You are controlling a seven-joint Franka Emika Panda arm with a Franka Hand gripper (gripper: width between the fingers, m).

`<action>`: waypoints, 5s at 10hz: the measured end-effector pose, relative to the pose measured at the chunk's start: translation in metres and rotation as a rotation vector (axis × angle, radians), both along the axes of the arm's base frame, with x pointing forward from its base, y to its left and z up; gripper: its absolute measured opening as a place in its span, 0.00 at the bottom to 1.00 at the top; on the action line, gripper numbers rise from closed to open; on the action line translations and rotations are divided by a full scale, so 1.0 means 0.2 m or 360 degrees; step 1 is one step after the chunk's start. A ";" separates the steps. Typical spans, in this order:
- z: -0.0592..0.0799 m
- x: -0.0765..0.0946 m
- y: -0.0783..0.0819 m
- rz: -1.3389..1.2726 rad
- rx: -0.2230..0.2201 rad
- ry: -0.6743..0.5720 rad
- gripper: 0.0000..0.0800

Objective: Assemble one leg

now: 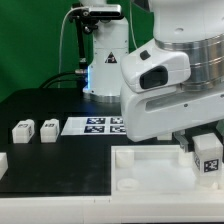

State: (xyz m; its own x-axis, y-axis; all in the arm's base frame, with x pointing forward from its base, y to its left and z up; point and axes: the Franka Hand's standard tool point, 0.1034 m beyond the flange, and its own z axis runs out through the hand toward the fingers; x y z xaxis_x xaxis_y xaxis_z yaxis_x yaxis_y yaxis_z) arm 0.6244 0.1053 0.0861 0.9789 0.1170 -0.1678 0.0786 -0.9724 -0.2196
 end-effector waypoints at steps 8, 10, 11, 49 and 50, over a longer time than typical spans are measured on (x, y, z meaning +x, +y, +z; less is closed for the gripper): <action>-0.02 -0.10 0.12 -0.1409 -0.0164 0.0179 0.37; 0.00 -0.06 0.11 -0.1651 -0.0165 0.0240 0.37; 0.01 -0.04 0.10 -0.1809 -0.0156 0.0288 0.37; -0.05 0.00 0.01 -0.2359 -0.0073 0.0317 0.37; -0.05 0.00 0.01 -0.2349 -0.0073 0.0314 0.63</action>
Offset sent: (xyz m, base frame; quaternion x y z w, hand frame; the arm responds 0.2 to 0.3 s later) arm -0.0359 0.0173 -0.0070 0.0234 0.0047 0.3472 0.9375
